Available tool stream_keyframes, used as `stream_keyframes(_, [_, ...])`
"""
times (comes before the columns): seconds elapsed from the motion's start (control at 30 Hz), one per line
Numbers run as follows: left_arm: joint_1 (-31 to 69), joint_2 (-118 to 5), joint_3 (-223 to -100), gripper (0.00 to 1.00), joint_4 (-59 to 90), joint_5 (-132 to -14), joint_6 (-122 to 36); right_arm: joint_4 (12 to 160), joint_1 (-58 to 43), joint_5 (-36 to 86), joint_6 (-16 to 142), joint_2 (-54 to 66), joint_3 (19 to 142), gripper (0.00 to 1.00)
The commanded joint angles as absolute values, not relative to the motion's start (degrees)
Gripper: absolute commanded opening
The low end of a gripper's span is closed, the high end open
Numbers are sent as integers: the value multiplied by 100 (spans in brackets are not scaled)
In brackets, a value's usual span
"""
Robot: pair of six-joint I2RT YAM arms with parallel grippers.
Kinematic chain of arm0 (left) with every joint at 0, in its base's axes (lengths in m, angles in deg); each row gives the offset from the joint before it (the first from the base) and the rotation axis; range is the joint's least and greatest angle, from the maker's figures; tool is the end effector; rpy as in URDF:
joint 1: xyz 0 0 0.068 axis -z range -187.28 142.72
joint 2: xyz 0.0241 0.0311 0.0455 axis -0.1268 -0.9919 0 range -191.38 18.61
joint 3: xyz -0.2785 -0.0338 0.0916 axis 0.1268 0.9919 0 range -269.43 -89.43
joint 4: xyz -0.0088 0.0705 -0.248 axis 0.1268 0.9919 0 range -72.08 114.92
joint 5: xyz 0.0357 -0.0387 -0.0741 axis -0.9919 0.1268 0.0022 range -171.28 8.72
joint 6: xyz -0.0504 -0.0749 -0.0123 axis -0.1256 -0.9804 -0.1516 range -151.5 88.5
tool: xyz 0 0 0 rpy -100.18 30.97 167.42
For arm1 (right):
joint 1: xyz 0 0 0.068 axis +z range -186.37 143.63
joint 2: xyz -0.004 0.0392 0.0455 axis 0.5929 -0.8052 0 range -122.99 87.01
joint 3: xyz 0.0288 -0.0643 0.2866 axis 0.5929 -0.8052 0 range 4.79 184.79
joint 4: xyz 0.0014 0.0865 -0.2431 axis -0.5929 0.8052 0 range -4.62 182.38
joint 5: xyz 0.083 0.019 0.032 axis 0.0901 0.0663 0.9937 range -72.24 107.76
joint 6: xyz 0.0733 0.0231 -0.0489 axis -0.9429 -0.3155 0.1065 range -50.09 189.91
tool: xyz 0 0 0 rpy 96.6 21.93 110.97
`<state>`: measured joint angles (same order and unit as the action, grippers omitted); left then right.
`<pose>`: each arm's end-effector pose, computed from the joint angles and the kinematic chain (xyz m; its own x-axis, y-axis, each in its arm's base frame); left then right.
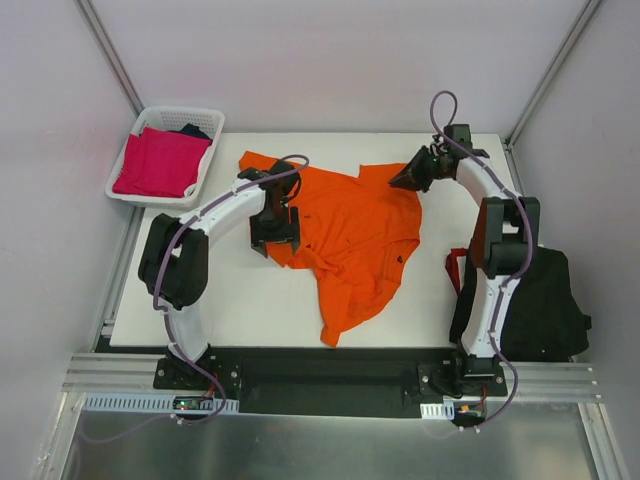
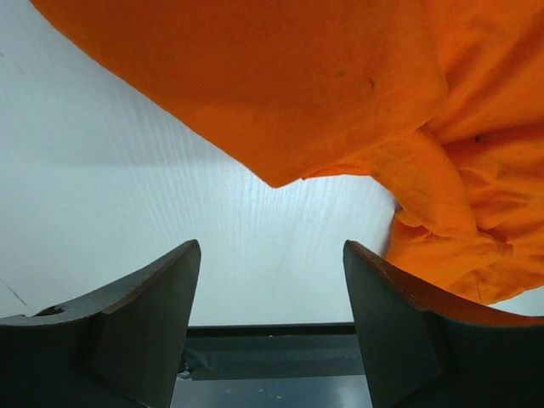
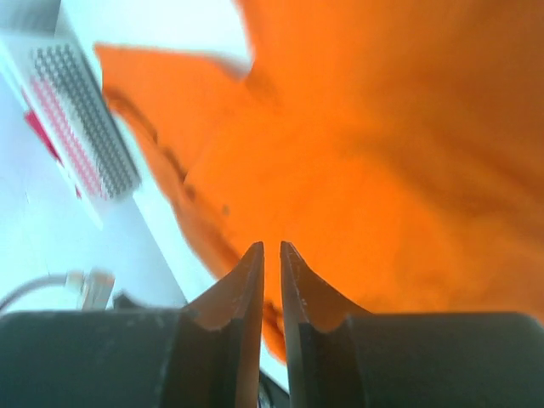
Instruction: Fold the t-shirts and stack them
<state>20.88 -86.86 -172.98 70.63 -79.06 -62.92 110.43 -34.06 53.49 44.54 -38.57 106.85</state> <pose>0.3371 -0.1840 0.2056 -0.9760 -0.0683 -0.2067 -0.0329 0.9849 -0.1701 0.5228 0.0688 0.2005 -0.8563 0.3136 -0.4104 -0.0574 0.7319 0.6790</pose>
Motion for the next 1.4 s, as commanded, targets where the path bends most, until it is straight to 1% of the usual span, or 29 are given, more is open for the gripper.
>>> stream_keyframes(0.0, [2137,-8948,-17424,68,6820,-8102,-6200,11033,-2978,5836,4477,-2604,9805,16])
stream_keyframes(0.2, [2137,-9335,-17416,66,6363,-7978,-6209,11394,-2407,5792,4600,-1934,8926,16])
stream_keyframes(0.43, [2137,-9599,-17372,65,6117,-8084,-6077,11921,-2248,5766,4854,-1696,8916,16])
stream_keyframes(0.53, [2137,-9626,-17302,62,6038,-8102,-6094,12018,-2239,5766,4899,-1670,8942,16])
stream_keyframes(0.67, [2137,-9547,-17161,51,5993,-8093,-6200,12097,-2230,5784,4951,-1740,8986,16])
stream_keyframes(0.7, [2137,-9538,-17135,40,5993,-8084,-6235,12106,-2213,5810,4960,-1749,9004,16])
stream_keyframes(0.77, [2137,-9451,-17108,31,5993,-8067,-6270,12115,-2195,5828,4987,-1810,9022,16])
stream_keyframes(0.83, [2137,-9371,-17055,26,6002,-8049,-6305,12106,-2151,5854,5004,-1889,9030,15])
stream_keyframes(1.0, [2137,-9037,-16828,25,6037,-8014,-6437,12045,-2002,5915,5040,-2109,9127,15])
stream_keyframes(1.13, [2137,-8800,-16721,28,6204,-8014,-6490,11887,-1914,5995,4987,-2258,9153,15])
stream_keyframes(1.23, [2137,-8721,-16800,31,6441,-8084,-6481,11807,-1879,6056,4978,-2381,9197,15])
stream_keyframes(1.37, [2137,-8572,-17063,32,6784,-8102,-6455,11693,-1835,6109,4943,-2522,9224,15])
